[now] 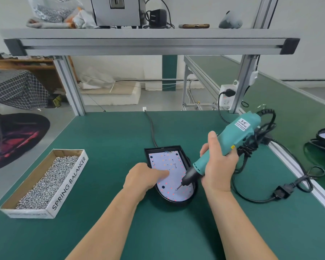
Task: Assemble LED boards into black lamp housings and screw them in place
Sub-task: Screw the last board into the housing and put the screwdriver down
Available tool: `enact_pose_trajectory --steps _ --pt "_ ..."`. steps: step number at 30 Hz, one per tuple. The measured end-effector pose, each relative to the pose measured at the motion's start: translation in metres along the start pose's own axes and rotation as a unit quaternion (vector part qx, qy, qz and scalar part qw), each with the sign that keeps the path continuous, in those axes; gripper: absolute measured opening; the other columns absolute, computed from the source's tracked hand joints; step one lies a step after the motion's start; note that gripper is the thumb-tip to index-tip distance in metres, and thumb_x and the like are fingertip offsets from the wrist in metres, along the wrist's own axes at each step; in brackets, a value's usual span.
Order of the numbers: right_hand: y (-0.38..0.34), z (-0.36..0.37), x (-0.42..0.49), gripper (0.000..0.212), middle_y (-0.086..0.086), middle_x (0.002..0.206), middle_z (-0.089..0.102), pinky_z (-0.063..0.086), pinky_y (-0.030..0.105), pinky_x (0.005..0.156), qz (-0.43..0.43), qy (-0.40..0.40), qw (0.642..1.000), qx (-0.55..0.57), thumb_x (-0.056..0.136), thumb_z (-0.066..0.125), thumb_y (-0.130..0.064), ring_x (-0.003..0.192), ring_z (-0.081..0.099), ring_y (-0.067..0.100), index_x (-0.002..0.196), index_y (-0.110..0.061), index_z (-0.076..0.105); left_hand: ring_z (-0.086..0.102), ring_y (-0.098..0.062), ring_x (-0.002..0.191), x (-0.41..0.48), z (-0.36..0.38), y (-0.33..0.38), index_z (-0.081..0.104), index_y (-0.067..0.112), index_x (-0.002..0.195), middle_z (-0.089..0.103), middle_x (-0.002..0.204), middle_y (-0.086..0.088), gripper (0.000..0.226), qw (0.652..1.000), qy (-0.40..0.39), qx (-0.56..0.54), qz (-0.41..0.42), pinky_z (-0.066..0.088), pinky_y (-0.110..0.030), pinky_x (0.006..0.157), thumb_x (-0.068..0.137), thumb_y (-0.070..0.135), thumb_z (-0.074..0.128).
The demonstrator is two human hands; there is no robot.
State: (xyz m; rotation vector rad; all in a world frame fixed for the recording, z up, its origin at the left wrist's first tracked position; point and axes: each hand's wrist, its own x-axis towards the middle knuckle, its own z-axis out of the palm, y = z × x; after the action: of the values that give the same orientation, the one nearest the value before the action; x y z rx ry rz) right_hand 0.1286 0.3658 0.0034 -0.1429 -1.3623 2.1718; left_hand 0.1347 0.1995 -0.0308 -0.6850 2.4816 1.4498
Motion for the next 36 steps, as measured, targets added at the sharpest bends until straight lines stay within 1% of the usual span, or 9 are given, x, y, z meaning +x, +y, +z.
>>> enact_pose_trajectory --steps 1,4,9,16,20,24,28,32,36 --pt "-0.002 0.002 -0.003 0.022 -0.001 0.054 0.053 0.044 0.024 0.056 -0.028 -0.019 0.999 -0.017 0.079 0.072 -0.040 0.050 0.048 0.015 0.070 -0.028 0.056 0.069 -0.025 0.091 0.001 0.000 -0.001 0.069 0.008 0.096 0.074 0.096 -0.005 0.059 1.000 -0.002 -0.002 0.001 0.054 -0.035 0.077 0.052 0.047 0.076" --pt "-0.006 0.007 -0.007 0.019 -0.003 0.054 0.053 0.046 0.021 0.059 -0.096 -0.064 0.992 -0.045 0.083 0.070 -0.034 0.051 0.050 0.015 0.068 -0.029 0.060 0.068 -0.022 0.088 0.003 0.000 -0.002 0.068 0.010 0.094 0.073 0.097 -0.004 0.057 1.000 0.003 0.003 -0.002 0.053 -0.034 0.076 0.053 0.047 0.076" --pt "-0.008 0.010 -0.009 0.025 0.003 0.057 0.050 0.046 0.020 0.058 -0.130 -0.092 0.985 -0.066 0.085 0.069 -0.033 0.053 0.048 0.016 0.068 -0.023 0.053 0.067 -0.021 0.093 0.007 0.001 0.000 0.066 0.013 0.093 0.071 0.100 -0.003 0.047 1.000 0.004 0.021 -0.007 0.055 -0.035 0.083 0.061 0.045 0.080" --pt "0.000 0.012 -0.010 0.024 0.012 0.057 0.051 0.047 0.027 0.060 -0.131 -0.097 0.983 -0.089 0.084 0.069 -0.036 0.054 0.050 0.024 0.073 -0.018 0.057 0.067 -0.020 0.093 0.002 0.000 0.003 0.069 0.016 0.096 0.072 0.099 0.000 0.055 0.999 -0.001 0.032 -0.012 0.057 -0.041 0.090 0.053 0.049 0.074" --pt "0.002 0.012 -0.008 0.027 0.009 0.059 0.053 0.049 0.035 0.060 -0.137 -0.113 0.978 -0.105 0.084 0.069 -0.036 0.056 0.052 0.032 0.074 -0.015 0.057 0.068 -0.022 0.095 0.001 0.000 0.004 0.069 0.014 0.097 0.072 0.100 -0.002 0.054 0.999 -0.002 0.035 -0.013 0.057 -0.041 0.091 0.055 0.048 0.075" --pt "0.002 0.016 -0.008 0.032 0.008 0.058 0.052 0.048 0.037 0.057 -0.144 -0.154 0.970 -0.117 0.085 0.069 -0.035 0.054 0.051 0.027 0.074 -0.009 0.055 0.068 -0.023 0.092 0.001 0.000 0.004 0.067 0.012 0.093 0.072 0.098 -0.004 0.055 0.999 0.003 0.037 -0.013 0.056 -0.037 0.083 0.052 0.049 0.072" --pt "0.003 0.024 -0.009 0.027 -0.007 0.058 0.053 0.046 0.029 0.057 -0.149 -0.202 0.959 -0.132 0.085 0.070 -0.032 0.054 0.050 0.016 0.073 -0.014 0.055 0.059 -0.020 0.075 0.006 0.002 0.000 0.064 0.011 0.090 0.069 0.094 -0.004 0.046 0.999 0.011 0.040 -0.005 0.045 -0.029 0.068 0.065 0.047 0.079" --pt "0.004 0.027 -0.010 0.027 -0.003 0.059 0.052 0.045 0.032 0.054 -0.145 -0.219 0.955 -0.136 0.085 0.071 -0.032 0.055 0.049 0.019 0.074 -0.013 0.055 0.055 -0.019 0.069 0.008 0.002 -0.001 0.061 0.012 0.085 0.064 0.083 0.000 0.044 0.998 0.022 0.052 -0.002 0.043 -0.029 0.065 0.067 0.048 0.079" --pt "0.007 0.025 -0.006 0.029 0.000 0.058 0.049 0.044 0.033 0.053 -0.109 -0.199 0.966 -0.121 0.084 0.070 -0.033 0.054 0.046 0.018 0.074 -0.011 0.053 0.067 -0.021 0.085 0.010 0.003 -0.002 0.065 0.014 0.088 0.070 0.090 -0.001 0.044 0.998 0.019 0.067 -0.004 0.055 -0.035 0.078 0.067 0.050 0.080"
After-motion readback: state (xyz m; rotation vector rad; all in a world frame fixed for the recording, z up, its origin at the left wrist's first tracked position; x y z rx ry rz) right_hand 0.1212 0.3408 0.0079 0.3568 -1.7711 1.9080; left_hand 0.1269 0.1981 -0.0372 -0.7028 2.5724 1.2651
